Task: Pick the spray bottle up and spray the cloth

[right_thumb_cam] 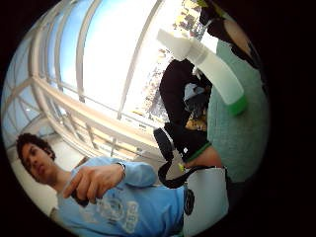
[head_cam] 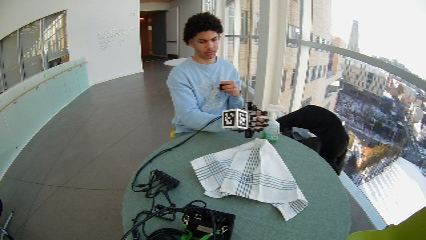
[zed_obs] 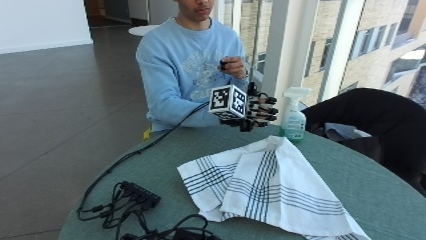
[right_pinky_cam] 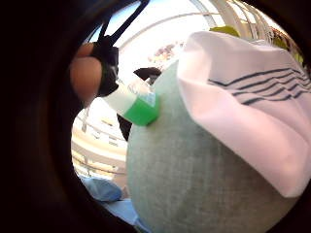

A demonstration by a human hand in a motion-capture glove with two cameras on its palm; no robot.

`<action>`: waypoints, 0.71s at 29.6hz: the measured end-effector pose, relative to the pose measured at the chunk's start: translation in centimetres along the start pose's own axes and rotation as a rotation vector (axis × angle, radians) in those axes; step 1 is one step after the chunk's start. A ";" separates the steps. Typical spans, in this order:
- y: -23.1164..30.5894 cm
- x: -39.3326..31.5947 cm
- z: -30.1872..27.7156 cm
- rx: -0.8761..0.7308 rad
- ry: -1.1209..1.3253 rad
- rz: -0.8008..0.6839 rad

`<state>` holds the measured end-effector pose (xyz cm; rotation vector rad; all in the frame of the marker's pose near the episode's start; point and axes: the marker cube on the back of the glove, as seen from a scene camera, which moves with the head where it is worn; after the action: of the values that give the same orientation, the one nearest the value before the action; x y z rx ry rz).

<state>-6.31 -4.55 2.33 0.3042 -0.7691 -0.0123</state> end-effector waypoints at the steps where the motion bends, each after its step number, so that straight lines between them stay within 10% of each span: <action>1: 0.9 0.1 -1.0 -0.007 0.048 -0.001; 21: 15.9 4.9 -13.1 -0.053 0.704 0.099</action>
<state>4.61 13.51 1.18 0.1980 -0.0833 0.1601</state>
